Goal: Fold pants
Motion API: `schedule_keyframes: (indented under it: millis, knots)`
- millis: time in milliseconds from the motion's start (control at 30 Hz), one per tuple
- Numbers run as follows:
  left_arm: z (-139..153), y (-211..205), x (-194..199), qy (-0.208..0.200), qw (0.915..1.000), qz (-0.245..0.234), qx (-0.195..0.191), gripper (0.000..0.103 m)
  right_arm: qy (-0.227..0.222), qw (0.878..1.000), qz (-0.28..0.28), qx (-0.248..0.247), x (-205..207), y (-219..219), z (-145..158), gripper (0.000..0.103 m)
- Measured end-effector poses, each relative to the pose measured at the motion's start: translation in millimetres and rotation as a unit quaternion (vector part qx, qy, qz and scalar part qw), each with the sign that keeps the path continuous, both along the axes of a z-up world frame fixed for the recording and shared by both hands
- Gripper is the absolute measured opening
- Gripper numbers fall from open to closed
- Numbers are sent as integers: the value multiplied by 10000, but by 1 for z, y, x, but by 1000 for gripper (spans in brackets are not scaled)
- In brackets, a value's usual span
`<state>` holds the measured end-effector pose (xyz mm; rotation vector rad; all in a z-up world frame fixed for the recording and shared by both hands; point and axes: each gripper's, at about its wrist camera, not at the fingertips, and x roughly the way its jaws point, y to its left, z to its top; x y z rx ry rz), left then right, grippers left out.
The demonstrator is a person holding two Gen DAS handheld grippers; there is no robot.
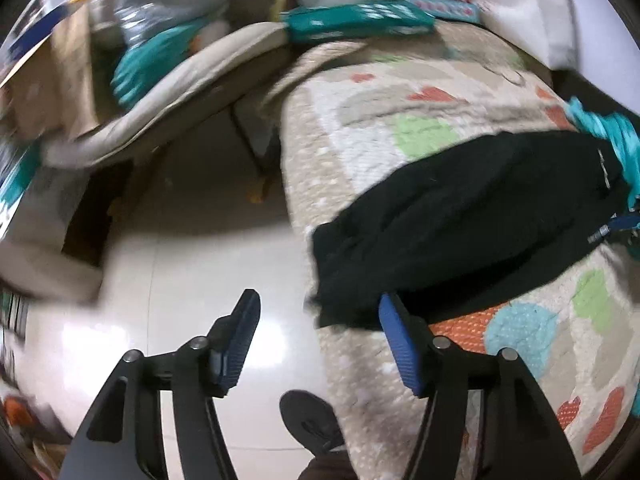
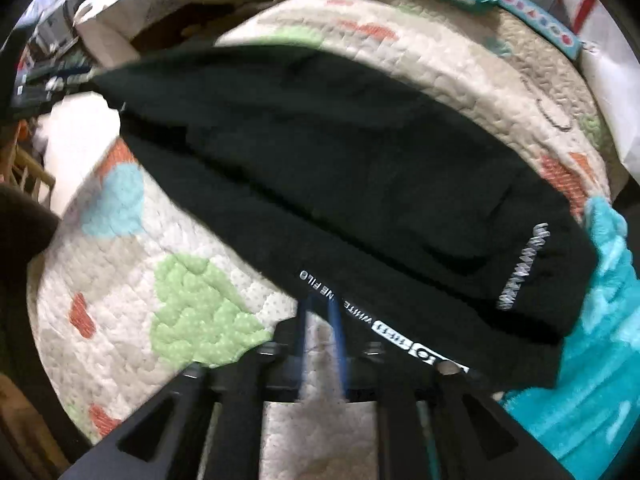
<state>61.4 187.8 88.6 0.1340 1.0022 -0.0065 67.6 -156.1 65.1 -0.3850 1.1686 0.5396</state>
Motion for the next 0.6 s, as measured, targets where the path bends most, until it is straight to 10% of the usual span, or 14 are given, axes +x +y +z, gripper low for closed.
schedule_keyframes:
  millis: [33,167,367,600]
  knots:
    - [2,5,-1,-18,9997,177,169,62,-142,9997,-151,101,2,-6,9,71]
    - [6,37,0,94,9938,1015,455,62,-452,9948,-766,499,13,-28,35,74]
    - [9,90,9,-10,9604,2540,-1144,62,-432,9926,-960,602,35,-5,35,72]
    - [-6,118,2,-433,9212,3178,-2200,62,-351,9915,683,1049,40,153,48,65]
